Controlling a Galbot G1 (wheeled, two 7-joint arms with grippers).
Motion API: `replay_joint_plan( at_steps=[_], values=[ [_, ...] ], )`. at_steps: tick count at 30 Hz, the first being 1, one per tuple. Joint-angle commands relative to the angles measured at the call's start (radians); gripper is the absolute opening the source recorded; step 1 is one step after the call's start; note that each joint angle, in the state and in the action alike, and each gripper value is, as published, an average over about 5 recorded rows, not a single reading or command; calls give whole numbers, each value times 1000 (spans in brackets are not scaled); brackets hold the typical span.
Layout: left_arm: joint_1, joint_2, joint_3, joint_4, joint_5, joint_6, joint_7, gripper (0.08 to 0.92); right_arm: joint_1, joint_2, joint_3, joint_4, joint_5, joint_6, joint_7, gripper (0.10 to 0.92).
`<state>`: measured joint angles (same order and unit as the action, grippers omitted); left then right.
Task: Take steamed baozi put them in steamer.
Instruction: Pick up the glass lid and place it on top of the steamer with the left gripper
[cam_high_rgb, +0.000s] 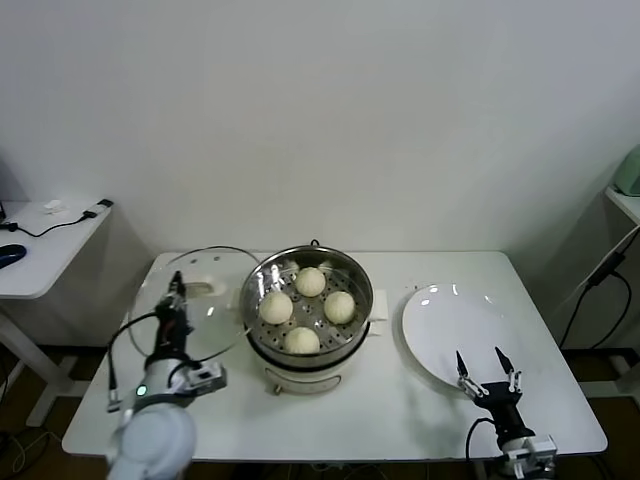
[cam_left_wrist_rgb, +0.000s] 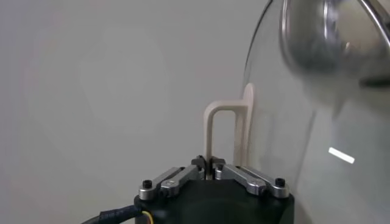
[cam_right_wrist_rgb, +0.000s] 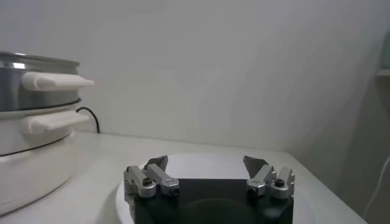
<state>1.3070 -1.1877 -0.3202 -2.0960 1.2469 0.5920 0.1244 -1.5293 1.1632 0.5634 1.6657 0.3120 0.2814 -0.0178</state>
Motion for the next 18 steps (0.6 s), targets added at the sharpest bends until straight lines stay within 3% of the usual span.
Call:
replay_joint_plan(
  at_steps=[1,7,18],
  values=[
    [-181,-230,389,6,289,184,167,140,-5,-3,6,-8,0,28,-12,823],
    [-225,-328,444,110,354,182,156,140,-10,-4,20,-21,15,51,-13,823],
    [-256,-376,454,234,378,188,134,140,-15,0,24,-27,28,75,-3,823]
  ],
)
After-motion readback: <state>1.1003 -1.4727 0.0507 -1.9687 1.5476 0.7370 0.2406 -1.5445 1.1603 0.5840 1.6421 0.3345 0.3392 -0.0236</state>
